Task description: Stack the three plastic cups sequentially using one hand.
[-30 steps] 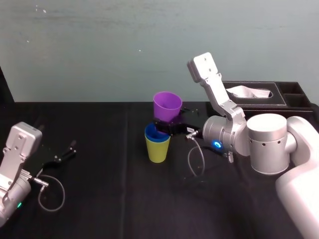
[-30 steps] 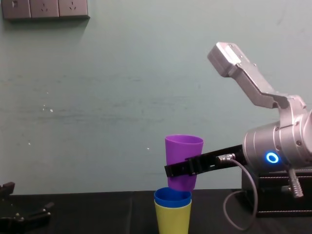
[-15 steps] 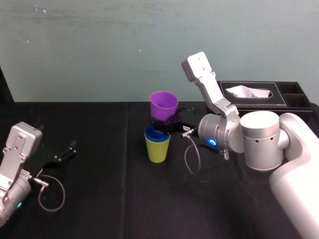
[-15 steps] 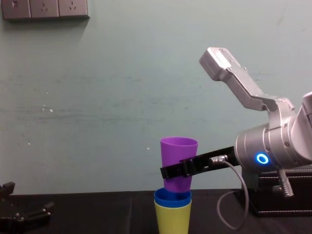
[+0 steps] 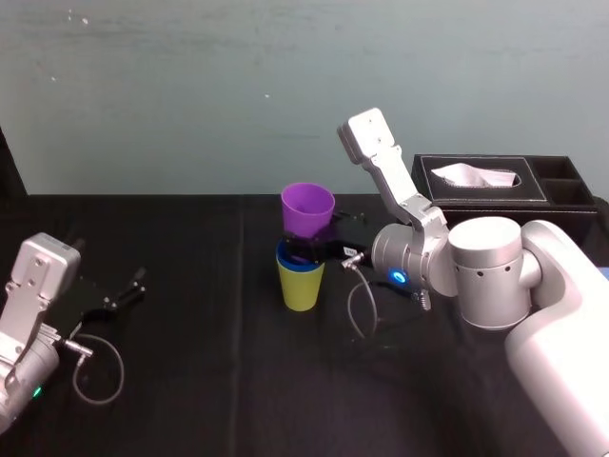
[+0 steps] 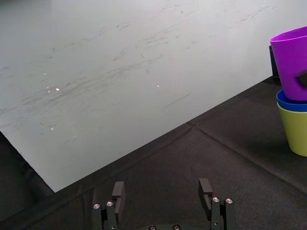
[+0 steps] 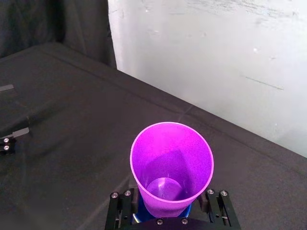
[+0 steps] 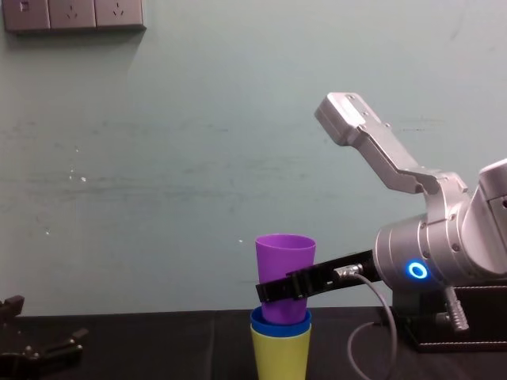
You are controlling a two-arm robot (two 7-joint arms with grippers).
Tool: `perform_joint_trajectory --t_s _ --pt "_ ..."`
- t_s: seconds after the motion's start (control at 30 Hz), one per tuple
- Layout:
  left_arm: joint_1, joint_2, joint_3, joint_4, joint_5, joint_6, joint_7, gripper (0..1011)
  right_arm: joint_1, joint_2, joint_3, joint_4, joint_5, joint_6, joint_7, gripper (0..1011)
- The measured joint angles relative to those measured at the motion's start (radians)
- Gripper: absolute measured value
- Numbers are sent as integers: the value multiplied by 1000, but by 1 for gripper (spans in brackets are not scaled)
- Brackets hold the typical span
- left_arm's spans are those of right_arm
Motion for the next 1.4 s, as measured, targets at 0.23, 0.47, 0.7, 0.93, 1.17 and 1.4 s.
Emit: perform_joint_trajectory --t_s 0.23,0.47,0.7,0.93,1.17,1.4 --pt "0 0 0 0 0 0 0 1000 10 -6 -5 27 -3 -10 0 696" --pt "0 0 0 0 0 0 0 1000 21 -11 -14 55 -7 -16 6 696" --pt "0 0 0 0 0 0 0 1000 28 -18 -26 75 -14 -21 12 696" --pt "0 0 0 0 0 0 0 1000 34 -21 -32 85 -21 -25 15 695" --pt "0 0 0 0 0 0 0 1000 34 -20 -32 86 -26 -26 15 695" --pt "0 0 0 0 0 0 0 1000 30 -20 -27 84 -29 -28 15 695"
